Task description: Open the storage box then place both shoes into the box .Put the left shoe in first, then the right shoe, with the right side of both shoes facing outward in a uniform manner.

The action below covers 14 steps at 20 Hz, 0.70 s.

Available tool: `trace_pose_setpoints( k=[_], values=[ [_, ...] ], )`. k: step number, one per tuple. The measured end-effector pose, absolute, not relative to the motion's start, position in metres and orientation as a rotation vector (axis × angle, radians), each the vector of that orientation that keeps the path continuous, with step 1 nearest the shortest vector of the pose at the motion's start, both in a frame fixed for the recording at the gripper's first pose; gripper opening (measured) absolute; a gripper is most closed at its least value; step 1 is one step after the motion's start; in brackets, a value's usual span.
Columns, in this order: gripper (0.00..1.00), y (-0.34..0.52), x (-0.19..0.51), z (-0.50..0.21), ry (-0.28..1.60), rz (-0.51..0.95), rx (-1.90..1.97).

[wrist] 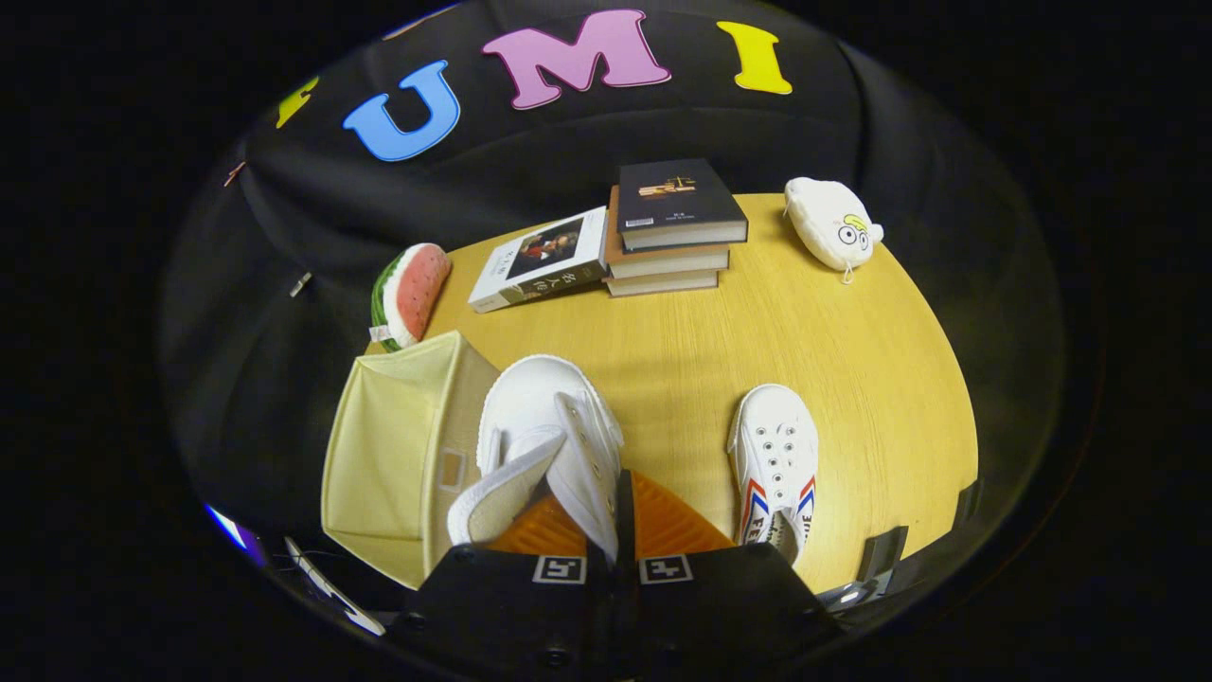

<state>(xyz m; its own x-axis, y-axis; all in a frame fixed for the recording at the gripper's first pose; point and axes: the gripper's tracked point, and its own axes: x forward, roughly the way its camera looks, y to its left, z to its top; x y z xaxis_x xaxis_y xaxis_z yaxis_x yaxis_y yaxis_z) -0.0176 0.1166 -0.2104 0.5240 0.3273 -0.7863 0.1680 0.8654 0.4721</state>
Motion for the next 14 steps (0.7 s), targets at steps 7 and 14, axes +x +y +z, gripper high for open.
trace_pose_setpoints(
  k=[7,14],
  values=[
    [0.06,0.209,0.006,-0.144,1.101,0.210,0.667],
    [0.06,0.298,0.018,-0.172,1.285,0.127,0.695]
  ],
)
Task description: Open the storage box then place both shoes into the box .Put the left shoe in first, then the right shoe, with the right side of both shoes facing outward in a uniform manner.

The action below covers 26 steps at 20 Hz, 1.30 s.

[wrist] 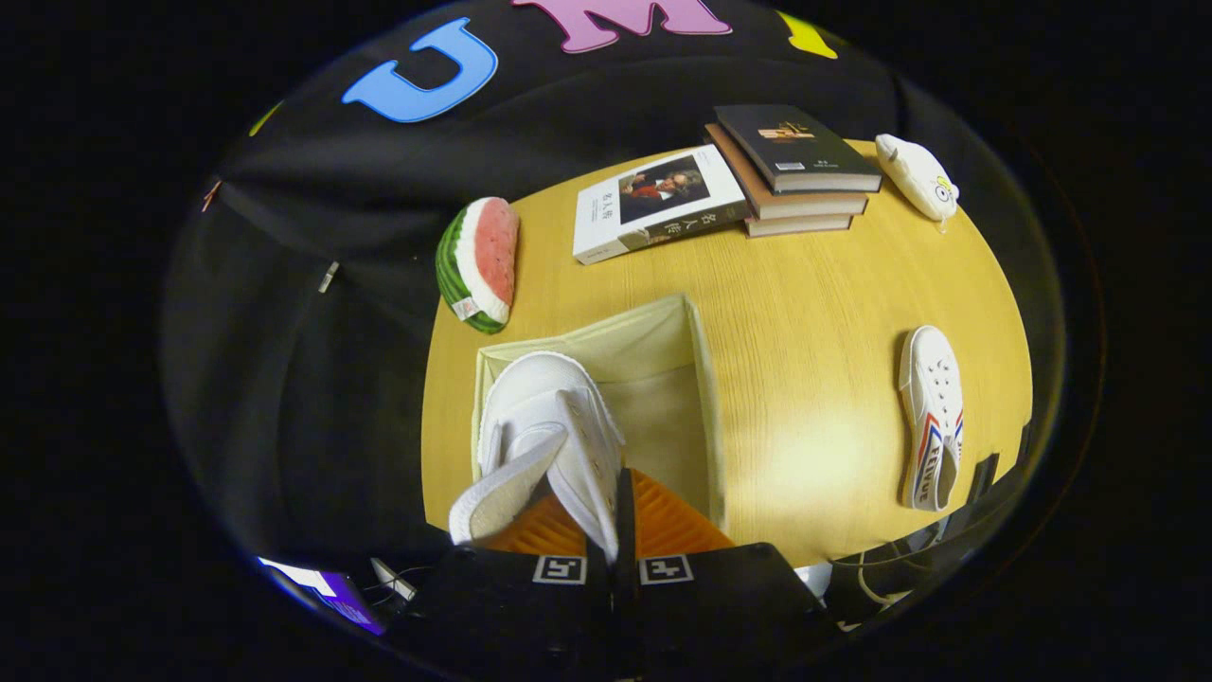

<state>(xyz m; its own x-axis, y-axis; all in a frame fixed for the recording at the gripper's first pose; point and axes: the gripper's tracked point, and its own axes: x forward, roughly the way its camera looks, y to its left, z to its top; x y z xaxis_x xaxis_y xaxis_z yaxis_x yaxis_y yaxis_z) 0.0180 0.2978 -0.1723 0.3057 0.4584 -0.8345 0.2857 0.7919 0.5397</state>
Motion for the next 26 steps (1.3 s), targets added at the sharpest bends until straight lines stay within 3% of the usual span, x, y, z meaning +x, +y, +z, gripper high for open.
trace_pose_setpoints(
  k=[6,13,15,17,20,26],
  values=[
    [0.06,0.327,0.016,-0.212,1.360,-0.043,0.715],
    [0.06,0.336,0.028,-0.218,1.313,-0.067,0.668],
    [0.09,0.354,0.029,-0.217,1.317,-0.006,0.727],
    [0.31,0.375,0.025,-0.202,1.338,0.098,0.839],
    [0.96,0.376,0.028,-0.188,1.321,0.204,0.834],
    [0.98,0.330,0.022,-0.146,1.191,0.345,0.747]
  ],
)
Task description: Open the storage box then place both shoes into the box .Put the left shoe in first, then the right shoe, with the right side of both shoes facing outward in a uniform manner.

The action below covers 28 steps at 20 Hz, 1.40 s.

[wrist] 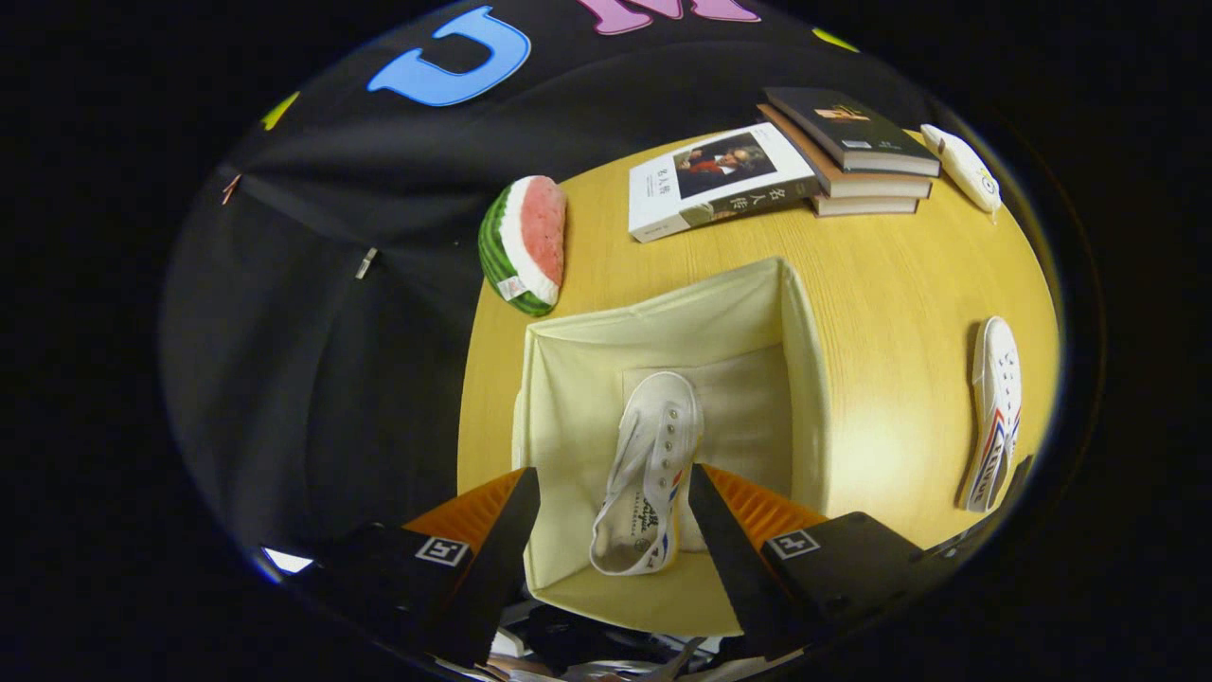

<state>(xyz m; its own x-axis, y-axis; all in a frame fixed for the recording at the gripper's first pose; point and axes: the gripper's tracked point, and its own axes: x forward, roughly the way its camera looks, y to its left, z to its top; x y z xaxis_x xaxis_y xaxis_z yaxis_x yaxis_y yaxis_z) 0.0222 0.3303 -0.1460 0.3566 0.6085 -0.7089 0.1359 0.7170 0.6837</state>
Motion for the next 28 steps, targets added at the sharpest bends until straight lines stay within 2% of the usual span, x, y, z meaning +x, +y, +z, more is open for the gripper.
trace_pose_setpoints(
  k=[3,6,11,17,22,28],
  values=[
    [0.98,0.292,0.011,-0.118,1.092,0.417,0.730],
    [0.97,0.227,-0.005,-0.117,1.005,0.406,0.675],
    [0.98,0.108,-0.041,-0.160,0.945,0.263,0.540],
    [0.97,0.004,-0.109,-0.259,1.047,0.075,0.369],
    [0.97,-0.013,-0.136,-0.333,1.143,0.065,0.282],
    [0.92,-0.013,-0.123,-0.384,1.183,0.059,0.249]
  ],
)
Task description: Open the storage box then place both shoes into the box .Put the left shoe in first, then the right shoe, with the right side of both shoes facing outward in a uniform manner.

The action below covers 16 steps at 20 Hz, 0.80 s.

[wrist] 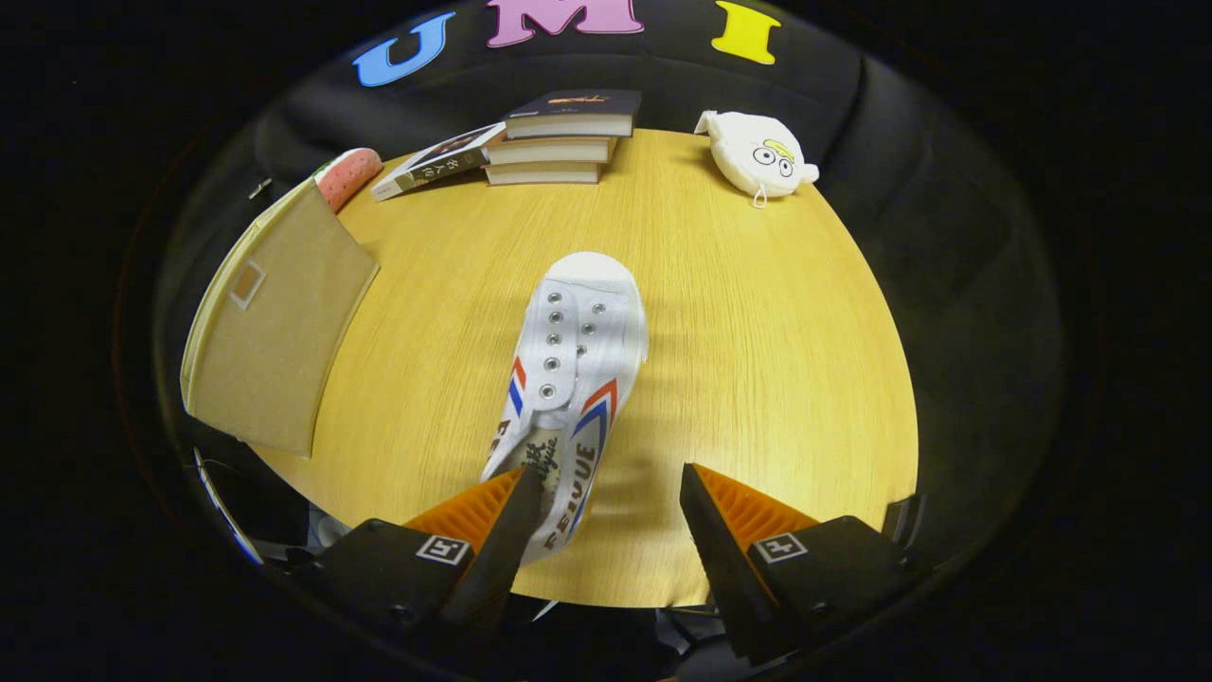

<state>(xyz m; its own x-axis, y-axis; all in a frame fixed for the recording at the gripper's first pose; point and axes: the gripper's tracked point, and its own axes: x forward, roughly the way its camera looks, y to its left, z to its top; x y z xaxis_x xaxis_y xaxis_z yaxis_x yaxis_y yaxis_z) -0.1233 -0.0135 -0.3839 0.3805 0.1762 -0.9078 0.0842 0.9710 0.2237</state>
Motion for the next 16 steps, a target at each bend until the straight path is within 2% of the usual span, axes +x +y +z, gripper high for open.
trace_pose_setpoints(
  k=[5,9,10,12,13,14,16],
  values=[
    [0.90,-0.018,-0.099,-0.403,1.136,0.042,0.215],
    [0.80,0.001,-0.090,-0.405,1.111,0.089,0.271],
    [0.60,0.008,-0.091,-0.405,1.114,0.108,0.300],
    [0.37,0.008,-0.091,-0.406,1.147,0.093,0.371],
    [0.33,0.003,-0.090,-0.406,1.154,0.074,0.417],
    [0.11,0.000,-0.092,-0.408,1.168,0.066,0.468],
    [0.06,-0.002,-0.090,-0.399,1.168,0.058,0.531]
  ],
)
